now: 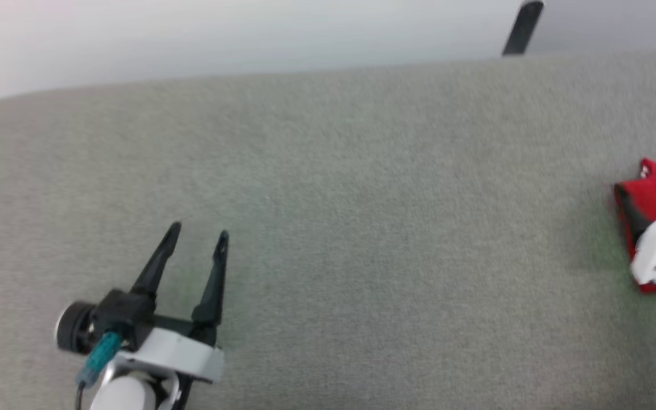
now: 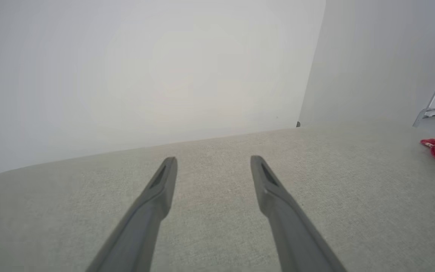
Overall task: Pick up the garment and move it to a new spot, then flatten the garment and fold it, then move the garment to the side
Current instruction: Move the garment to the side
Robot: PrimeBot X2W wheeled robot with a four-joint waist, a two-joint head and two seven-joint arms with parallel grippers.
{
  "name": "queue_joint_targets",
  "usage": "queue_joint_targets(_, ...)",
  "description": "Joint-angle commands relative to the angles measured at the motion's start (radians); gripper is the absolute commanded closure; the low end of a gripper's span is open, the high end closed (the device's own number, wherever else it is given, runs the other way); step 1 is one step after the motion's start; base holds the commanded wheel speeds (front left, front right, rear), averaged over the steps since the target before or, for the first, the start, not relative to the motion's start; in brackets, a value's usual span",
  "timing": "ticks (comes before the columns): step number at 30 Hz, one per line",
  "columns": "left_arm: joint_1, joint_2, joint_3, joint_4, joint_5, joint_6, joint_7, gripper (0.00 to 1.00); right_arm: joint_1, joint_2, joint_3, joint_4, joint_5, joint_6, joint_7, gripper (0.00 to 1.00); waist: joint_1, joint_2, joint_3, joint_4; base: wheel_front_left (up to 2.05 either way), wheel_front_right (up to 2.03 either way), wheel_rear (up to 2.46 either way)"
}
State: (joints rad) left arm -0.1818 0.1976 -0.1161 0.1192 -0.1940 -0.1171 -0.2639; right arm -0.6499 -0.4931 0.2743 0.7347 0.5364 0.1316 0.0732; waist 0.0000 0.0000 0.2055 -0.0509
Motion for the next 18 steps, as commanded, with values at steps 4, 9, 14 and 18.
queue_joint_targets(4,0.060,0.001,0.039,0.003,-0.011,0.010,0.000,0.00,0.052,0.036,0.036,-0.063,0.002,-0.002,-0.031,0.00,0.0000,0.0000,-0.103,0.066,0.00,0.00,0.00)
queue_joint_targets(9,0.108,-0.011,0.081,0.001,-0.023,0.012,0.000,0.00,0.118,0.060,0.045,-0.126,-0.029,-0.002,-0.118,0.00,0.0000,0.0000,-0.148,0.078,0.00,0.00,0.00)
queue_joint_targets(14,0.137,-0.015,0.097,0.018,-0.030,0.004,0.000,0.00,0.208,0.097,0.016,-0.177,-0.058,-0.002,-0.221,0.00,0.0000,0.0000,-0.190,0.084,0.00,0.00,0.00)
queue_joint_targets(18,0.153,-0.017,0.108,0.029,-0.039,0.002,0.000,0.00,0.292,0.135,-0.035,-0.221,-0.080,-0.002,-0.275,0.00,0.0000,0.0000,-0.211,0.085,0.00,0.00,0.00)
